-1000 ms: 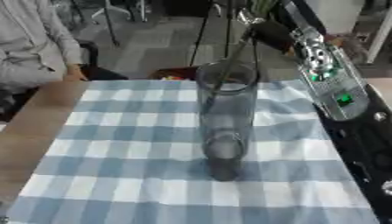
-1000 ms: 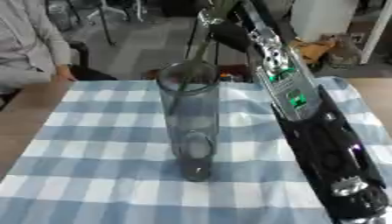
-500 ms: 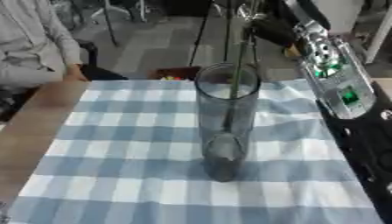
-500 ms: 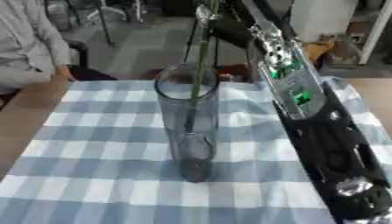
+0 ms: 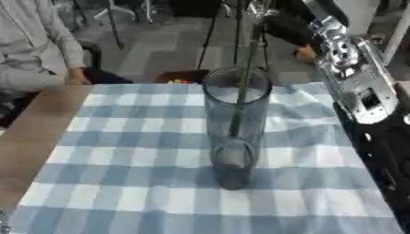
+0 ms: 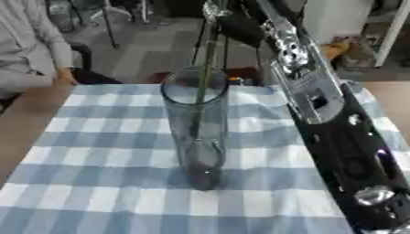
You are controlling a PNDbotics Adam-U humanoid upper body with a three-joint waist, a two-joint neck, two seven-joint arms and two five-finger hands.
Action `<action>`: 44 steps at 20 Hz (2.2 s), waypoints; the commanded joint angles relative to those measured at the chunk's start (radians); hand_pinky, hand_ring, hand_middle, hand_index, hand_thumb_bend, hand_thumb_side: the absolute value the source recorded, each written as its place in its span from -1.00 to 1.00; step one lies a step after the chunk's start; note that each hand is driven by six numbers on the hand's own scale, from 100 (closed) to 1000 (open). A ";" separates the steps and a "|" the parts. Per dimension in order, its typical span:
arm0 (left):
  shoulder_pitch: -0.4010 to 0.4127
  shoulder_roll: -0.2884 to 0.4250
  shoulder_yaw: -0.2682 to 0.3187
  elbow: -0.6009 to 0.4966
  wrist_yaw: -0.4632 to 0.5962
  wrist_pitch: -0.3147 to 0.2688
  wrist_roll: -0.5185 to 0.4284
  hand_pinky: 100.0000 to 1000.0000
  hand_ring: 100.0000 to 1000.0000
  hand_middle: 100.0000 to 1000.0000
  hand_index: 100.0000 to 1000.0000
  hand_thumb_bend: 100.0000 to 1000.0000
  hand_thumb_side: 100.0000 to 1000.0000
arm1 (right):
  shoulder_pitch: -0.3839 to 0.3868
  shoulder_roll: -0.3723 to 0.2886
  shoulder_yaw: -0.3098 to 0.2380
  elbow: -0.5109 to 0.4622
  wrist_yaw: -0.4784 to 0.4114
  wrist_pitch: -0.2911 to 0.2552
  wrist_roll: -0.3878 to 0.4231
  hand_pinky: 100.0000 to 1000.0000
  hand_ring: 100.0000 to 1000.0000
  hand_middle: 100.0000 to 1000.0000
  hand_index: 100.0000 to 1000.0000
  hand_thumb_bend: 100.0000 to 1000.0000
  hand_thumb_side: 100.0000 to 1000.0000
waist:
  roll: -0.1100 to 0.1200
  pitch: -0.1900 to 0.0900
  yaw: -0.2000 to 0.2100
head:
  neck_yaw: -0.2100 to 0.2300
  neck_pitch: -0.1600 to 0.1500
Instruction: Arrange flowers into the vase.
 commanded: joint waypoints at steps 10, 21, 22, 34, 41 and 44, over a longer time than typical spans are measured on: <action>-0.009 0.009 0.006 -0.014 -0.001 0.001 0.000 -0.04 0.37 0.60 0.73 -0.82 1.00 | 0.007 -0.055 0.027 -0.048 0.078 -0.056 0.036 0.32 -0.02 -0.81 -0.57 -0.72 0.04 | -0.002 -0.028 -0.001 | 0.006 -0.010; -0.007 0.007 0.006 -0.014 0.000 0.002 -0.001 -0.04 0.37 0.60 0.73 -0.83 1.00 | 0.018 -0.068 0.033 -0.081 0.075 -0.052 0.035 0.31 -0.02 -0.81 -0.57 -0.71 0.06 | -0.001 -0.028 0.000 | 0.006 -0.012; -0.007 0.007 0.006 -0.014 0.000 0.002 -0.001 -0.04 0.37 0.60 0.73 -0.83 1.00 | 0.019 -0.069 0.034 -0.083 0.075 -0.052 0.035 0.31 -0.03 -0.82 -0.58 -0.71 0.05 | -0.001 -0.028 0.000 | 0.006 -0.012; -0.007 0.008 0.007 -0.014 0.000 0.003 -0.002 -0.04 0.37 0.60 0.73 -0.83 1.00 | 0.047 -0.098 0.039 -0.131 0.059 -0.034 0.046 0.30 -0.01 -0.80 -0.57 -0.63 0.18 | 0.000 -0.028 -0.004 | 0.007 -0.014; -0.006 0.009 0.007 -0.014 -0.002 0.004 -0.001 -0.04 0.37 0.60 0.73 -0.83 1.00 | 0.060 -0.123 0.037 -0.160 0.117 -0.013 0.082 0.35 0.08 -0.66 -0.42 -0.48 0.48 | 0.001 -0.031 -0.008 | 0.011 -0.013; -0.006 0.009 0.007 -0.014 -0.002 0.005 -0.001 -0.04 0.37 0.60 0.73 -0.83 1.00 | 0.066 -0.128 0.034 -0.167 0.130 -0.010 0.095 0.36 0.09 -0.65 -0.40 -0.46 0.53 | 0.002 -0.033 -0.010 | 0.011 -0.014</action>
